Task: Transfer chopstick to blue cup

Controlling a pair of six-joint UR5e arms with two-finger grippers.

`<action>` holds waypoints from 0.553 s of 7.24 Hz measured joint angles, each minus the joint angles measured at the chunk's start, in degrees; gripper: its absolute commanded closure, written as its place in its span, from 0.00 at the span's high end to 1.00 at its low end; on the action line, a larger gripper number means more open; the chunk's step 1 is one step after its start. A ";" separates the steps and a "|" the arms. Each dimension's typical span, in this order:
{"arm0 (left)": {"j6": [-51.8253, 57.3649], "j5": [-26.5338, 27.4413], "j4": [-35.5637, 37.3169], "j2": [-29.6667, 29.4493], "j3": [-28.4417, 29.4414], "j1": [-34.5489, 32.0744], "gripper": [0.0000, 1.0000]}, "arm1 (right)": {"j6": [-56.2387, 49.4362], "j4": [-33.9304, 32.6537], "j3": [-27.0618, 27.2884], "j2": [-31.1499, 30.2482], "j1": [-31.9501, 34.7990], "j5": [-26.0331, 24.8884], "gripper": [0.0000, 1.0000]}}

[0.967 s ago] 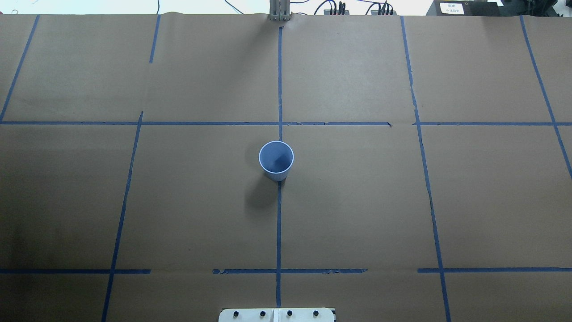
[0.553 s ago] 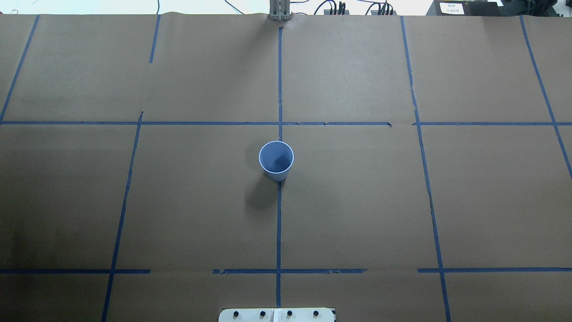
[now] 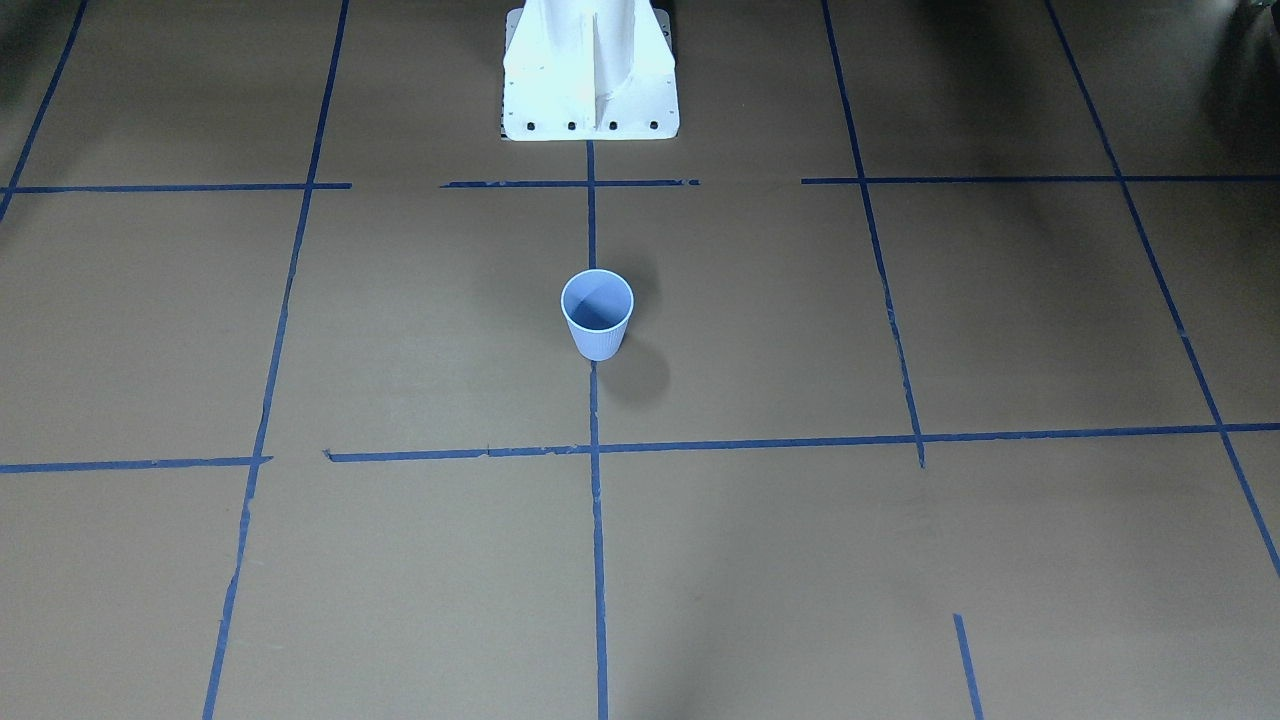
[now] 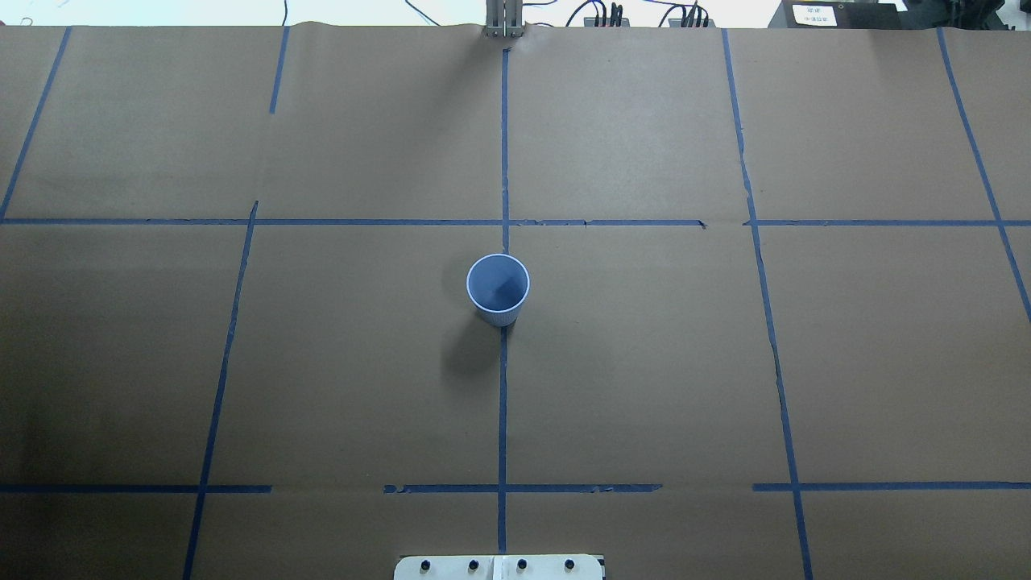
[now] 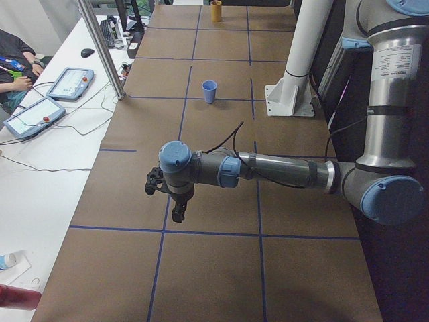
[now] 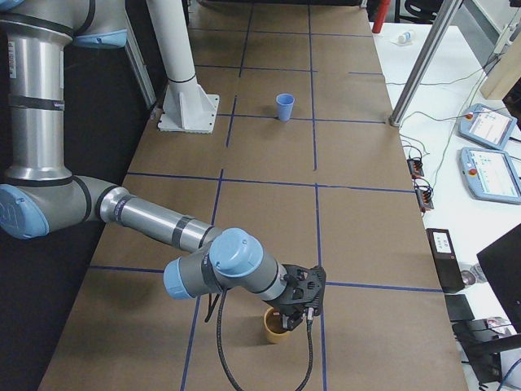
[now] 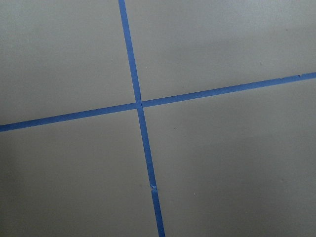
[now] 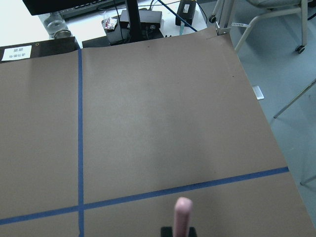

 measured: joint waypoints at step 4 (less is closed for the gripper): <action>-0.02 -0.02 0.00 -0.05 -0.25 0.05 1.00 | -17.31 -35.26 15.58 7.69 0.37 -0.42 0.00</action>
